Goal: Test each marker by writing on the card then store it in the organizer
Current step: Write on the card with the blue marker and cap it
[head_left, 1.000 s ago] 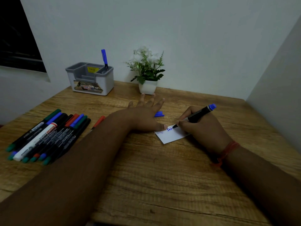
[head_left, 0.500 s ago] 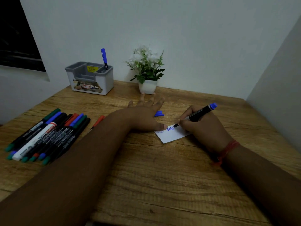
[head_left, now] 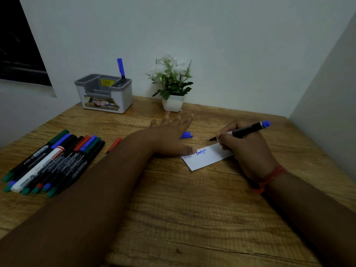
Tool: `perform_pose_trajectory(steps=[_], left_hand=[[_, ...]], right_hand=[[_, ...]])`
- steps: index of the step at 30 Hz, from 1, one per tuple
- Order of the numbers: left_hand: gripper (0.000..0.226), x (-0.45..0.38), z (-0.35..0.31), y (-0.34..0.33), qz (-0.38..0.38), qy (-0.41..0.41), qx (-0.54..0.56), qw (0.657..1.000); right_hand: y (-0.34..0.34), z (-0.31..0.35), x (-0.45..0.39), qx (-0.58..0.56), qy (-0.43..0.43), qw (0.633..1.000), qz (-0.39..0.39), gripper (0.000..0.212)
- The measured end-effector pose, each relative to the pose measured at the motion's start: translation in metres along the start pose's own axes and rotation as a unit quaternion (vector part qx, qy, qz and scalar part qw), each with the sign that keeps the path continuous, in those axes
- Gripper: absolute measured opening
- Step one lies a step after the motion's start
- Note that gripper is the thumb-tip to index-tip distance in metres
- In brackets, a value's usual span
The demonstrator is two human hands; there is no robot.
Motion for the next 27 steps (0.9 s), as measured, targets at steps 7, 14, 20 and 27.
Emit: perform_pose_trajectory(steps=[7,14,20,27], left_hand=[[0.099,0.0,0.002,0.0,-0.018,-0.01,0.016,1.0],[0.071,-0.003,0.001,0.004,-0.105,0.02,0.038,0.994],[0.041,-0.008,-0.001,0.007,-0.179,-0.003,-0.013,0.984],[0.017,-0.006,-0.006,0.004,-0.165,-0.015,0.026,0.986]], right_hand=[[0.011,0.012,-0.007,-0.065,0.044,0.996,-0.047,0.012],[0.011,0.024,-0.032,-0.05,0.074,0.996,0.009,0.012],[0.001,0.008,-0.03,-0.078,0.045,0.995,0.034,0.017],[0.009,0.004,-0.031,-0.116,0.047,0.991,0.05,0.015]])
Point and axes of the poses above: each hand's wrist, its own x-axis away from the middle knuckle, its own y-axis out of the back of the hand, z = x × y, the point moved 2 cm from there along -x, towards the middle knuckle, and after that the axes turned 8 degrees about -y, right-handed, at the moved point
